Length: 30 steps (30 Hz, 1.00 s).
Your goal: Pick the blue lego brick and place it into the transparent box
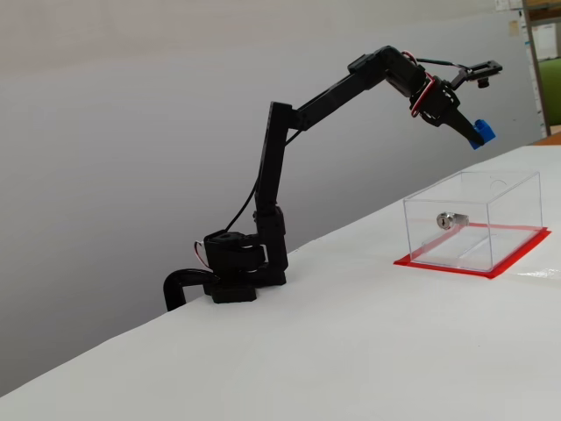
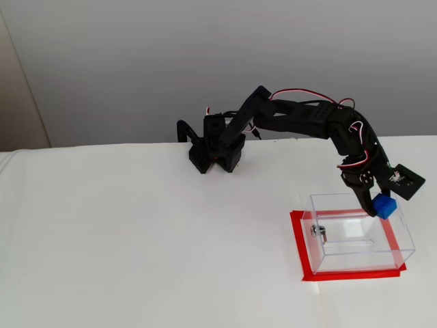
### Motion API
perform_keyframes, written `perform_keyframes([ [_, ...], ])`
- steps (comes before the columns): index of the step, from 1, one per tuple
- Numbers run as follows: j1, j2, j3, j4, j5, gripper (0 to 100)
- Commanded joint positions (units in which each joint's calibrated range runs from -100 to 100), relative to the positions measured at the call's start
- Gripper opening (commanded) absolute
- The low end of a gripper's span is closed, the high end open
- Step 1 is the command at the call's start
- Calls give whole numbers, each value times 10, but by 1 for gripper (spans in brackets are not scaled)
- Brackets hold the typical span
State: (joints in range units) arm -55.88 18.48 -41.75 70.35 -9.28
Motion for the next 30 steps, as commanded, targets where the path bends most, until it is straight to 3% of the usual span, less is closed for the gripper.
perform_keyframes([
  [1,-5,-9,-21,9,3,17],
  [16,-5,-9,-21,12,3,18],
  [22,-5,-9,-21,12,3,33],
  [30,-4,-10,-21,12,2,34],
])
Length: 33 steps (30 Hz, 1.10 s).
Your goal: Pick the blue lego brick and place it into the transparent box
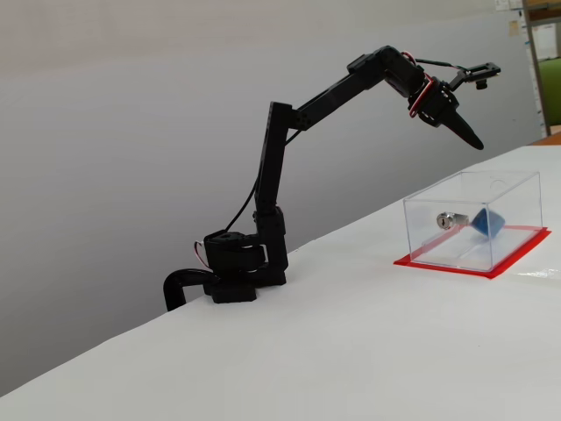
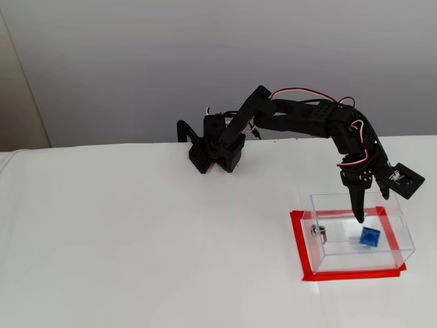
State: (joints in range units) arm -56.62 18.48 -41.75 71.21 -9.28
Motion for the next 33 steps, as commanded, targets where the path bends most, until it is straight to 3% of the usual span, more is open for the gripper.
perform_keyframes([
  [1,5,-10,-21,3,1,34],
  [19,22,-12,-21,2,4,34],
  [29,42,-21,-21,2,17,2],
  [33,62,-53,1,-6,17,1],
])
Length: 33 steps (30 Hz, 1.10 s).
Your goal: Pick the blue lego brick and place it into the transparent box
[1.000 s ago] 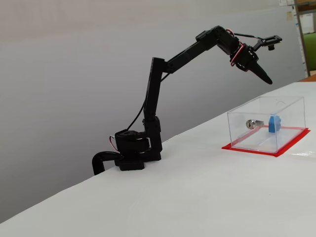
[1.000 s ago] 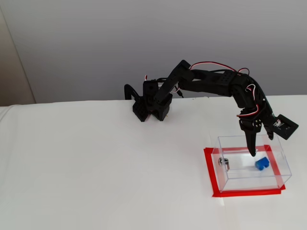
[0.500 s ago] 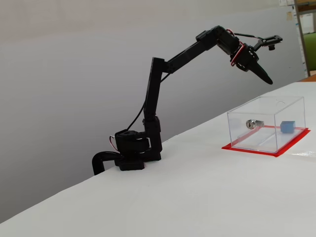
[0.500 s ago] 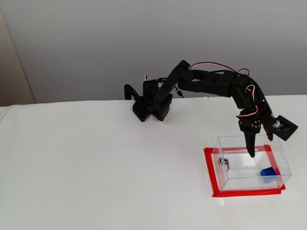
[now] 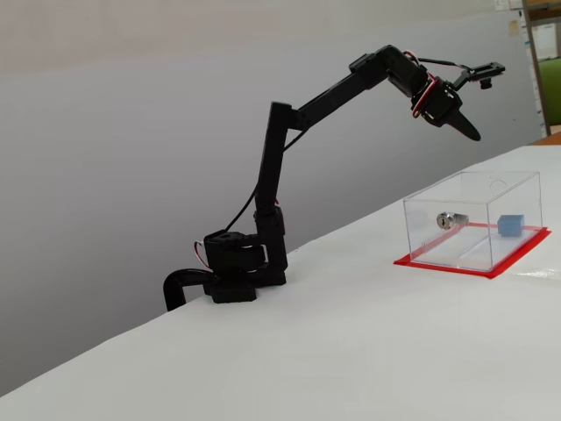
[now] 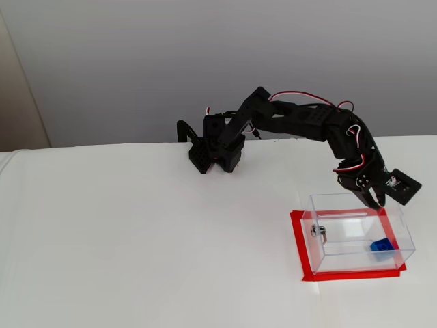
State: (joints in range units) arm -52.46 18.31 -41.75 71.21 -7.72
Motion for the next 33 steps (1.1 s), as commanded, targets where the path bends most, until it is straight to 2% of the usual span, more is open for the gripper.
perform_keyframes([
  [1,26,-61,12,-10,2,1],
  [12,151,-259,246,-65,2,1],
  [33,434,-697,677,-61,0,1],
])
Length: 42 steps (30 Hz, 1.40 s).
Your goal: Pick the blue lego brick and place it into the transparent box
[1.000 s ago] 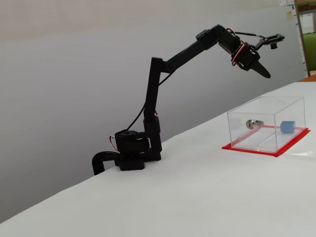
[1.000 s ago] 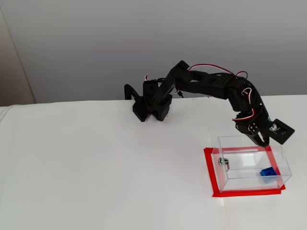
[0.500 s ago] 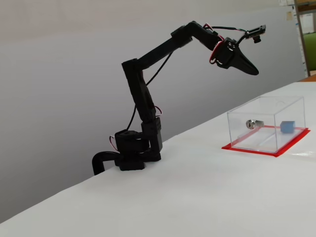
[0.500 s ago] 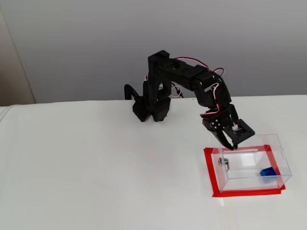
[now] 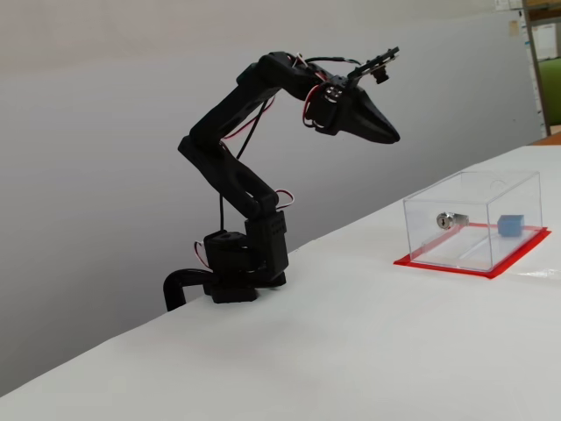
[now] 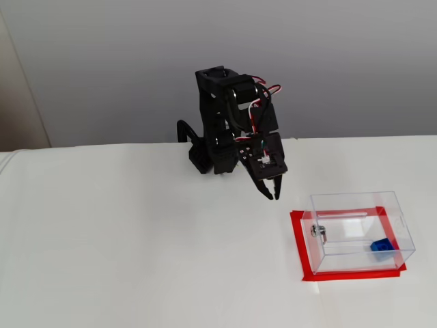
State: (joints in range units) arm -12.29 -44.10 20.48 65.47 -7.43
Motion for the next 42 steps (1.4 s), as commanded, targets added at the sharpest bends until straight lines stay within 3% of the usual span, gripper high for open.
perform_keyframes([
  [1,47,-102,85,-6,-2,1],
  [9,135,-235,236,-8,-7,1],
  [27,185,-547,610,-83,-3,1],
  [36,223,-557,738,-177,1,1],
  [42,227,-557,788,-221,53,1],
])
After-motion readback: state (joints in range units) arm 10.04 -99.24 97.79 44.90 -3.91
